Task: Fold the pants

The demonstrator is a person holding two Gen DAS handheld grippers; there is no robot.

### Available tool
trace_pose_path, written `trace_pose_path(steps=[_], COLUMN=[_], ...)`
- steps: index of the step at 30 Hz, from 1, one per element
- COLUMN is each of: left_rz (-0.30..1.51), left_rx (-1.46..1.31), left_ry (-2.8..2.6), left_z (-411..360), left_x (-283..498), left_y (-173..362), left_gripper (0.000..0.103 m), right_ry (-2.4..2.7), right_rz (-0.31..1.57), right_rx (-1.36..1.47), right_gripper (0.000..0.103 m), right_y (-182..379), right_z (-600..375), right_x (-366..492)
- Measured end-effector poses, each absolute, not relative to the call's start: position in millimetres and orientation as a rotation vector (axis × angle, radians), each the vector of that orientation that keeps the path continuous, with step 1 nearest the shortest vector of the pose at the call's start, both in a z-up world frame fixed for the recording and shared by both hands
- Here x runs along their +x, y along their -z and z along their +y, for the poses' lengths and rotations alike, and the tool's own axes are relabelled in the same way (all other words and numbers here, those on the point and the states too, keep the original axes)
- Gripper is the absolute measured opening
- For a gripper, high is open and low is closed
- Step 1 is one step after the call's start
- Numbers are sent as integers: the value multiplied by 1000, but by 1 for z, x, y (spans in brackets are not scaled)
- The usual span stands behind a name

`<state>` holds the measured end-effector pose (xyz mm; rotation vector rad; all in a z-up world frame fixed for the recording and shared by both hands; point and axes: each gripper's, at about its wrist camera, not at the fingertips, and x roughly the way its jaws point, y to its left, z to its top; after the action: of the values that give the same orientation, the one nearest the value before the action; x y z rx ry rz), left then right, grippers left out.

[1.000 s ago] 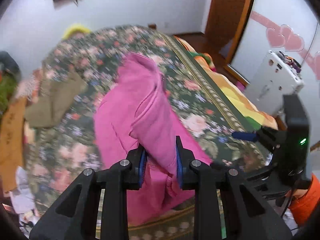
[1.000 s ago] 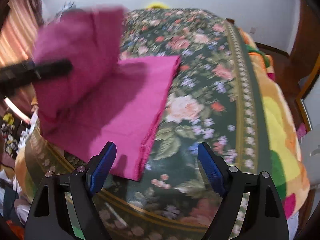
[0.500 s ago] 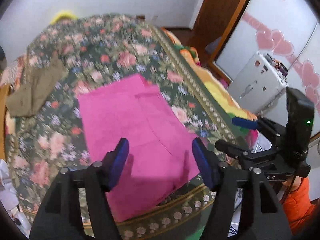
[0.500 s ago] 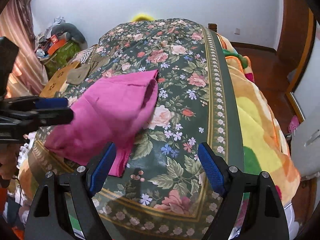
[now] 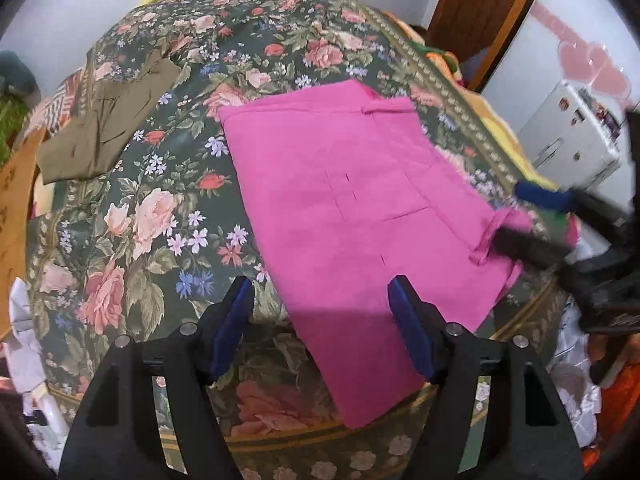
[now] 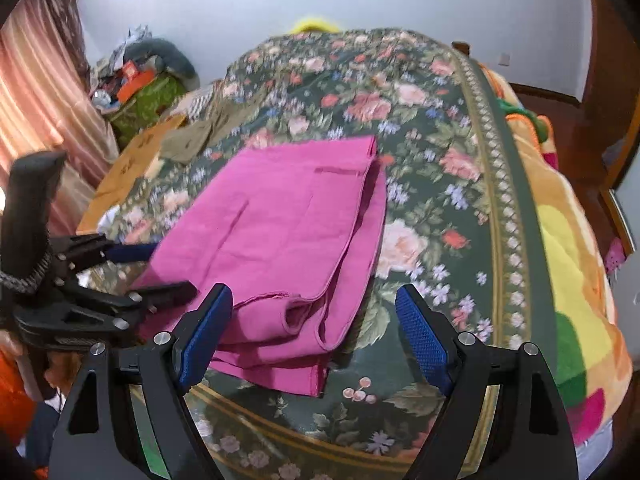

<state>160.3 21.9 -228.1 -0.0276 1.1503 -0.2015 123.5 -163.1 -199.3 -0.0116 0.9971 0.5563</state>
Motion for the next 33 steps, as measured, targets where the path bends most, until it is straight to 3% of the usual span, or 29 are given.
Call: trace_pose_path(steps=[11, 21, 23, 27, 33], left_rz=[1022, 1168, 1196, 1131, 1171], left_rx=[62, 120, 161, 327, 201], left_ry=[50, 107, 112, 58, 28], left_z=[59, 49, 42, 29, 67], left_x=[240, 338, 342, 330, 304], left_y=[190, 252, 267, 279, 271], left_gripper=[75, 76, 76, 85, 85], right_ry=[-555, -558, -550, -528, -500], right_rz=[1053, 1057, 1063, 1071, 1058], right_rx=[64, 45, 51, 58, 30], right_gripper=[84, 84, 84, 84, 84], right_y=[227, 227, 227, 225, 214], right_z=[-190, -193, -195, -198, -198], right_x=[116, 121, 123, 128, 130])
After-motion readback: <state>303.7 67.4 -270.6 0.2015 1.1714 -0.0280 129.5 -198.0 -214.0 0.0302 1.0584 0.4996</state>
